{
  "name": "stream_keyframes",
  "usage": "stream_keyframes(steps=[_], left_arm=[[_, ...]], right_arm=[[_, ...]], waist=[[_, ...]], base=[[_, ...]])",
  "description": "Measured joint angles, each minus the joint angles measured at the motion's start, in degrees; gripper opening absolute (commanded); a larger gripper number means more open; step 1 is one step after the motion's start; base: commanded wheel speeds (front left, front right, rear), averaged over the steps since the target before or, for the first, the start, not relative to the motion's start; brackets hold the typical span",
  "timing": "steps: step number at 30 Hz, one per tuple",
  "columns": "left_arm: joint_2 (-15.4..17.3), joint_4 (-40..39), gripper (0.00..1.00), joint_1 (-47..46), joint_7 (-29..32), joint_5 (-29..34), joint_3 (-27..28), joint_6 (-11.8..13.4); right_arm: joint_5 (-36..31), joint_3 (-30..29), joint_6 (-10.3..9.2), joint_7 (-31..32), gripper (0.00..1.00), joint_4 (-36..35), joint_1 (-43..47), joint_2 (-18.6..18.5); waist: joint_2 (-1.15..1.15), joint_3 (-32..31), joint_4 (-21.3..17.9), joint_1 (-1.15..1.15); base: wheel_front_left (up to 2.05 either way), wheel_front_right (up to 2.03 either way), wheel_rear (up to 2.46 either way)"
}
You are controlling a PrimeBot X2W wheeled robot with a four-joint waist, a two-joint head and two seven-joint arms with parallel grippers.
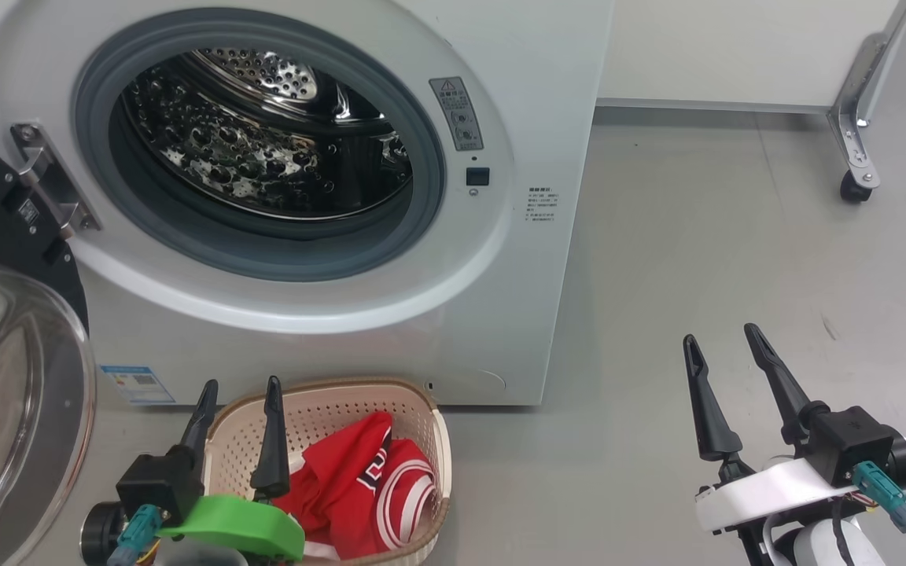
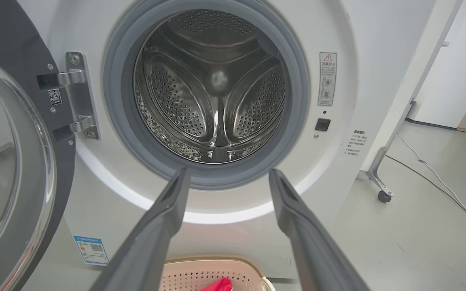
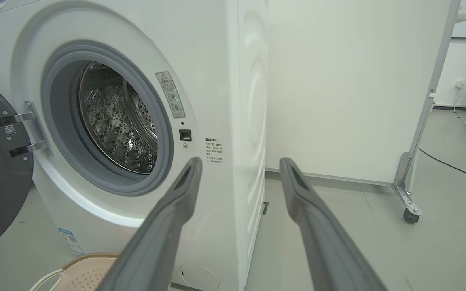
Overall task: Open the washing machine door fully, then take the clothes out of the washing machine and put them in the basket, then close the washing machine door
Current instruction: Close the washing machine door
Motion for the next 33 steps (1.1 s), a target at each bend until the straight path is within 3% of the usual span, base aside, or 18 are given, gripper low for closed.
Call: stream_keyframes(steps=[19, 33], left_arm=[[0.5, -0.8, 1.00, 0.0, 0.0, 0.5, 0.0, 0.4], [0.6, -0.9, 1.00, 0.0, 0.0, 1.0, -0.2, 0.5]], right_arm=[[0.0, 0.0, -0.01, 0.0, 1.00, 0.2, 0.0, 0.1], [0.0, 0.0, 0.00, 0.0, 1.00, 0.2, 0.0, 0.1]], waist=[[0.00, 0.0, 0.3, 0.00], [0.00, 0.4, 0.4, 0.00]], base=[[-1.41, 1.41, 0.00], [-0.90, 0.90, 0.00]])
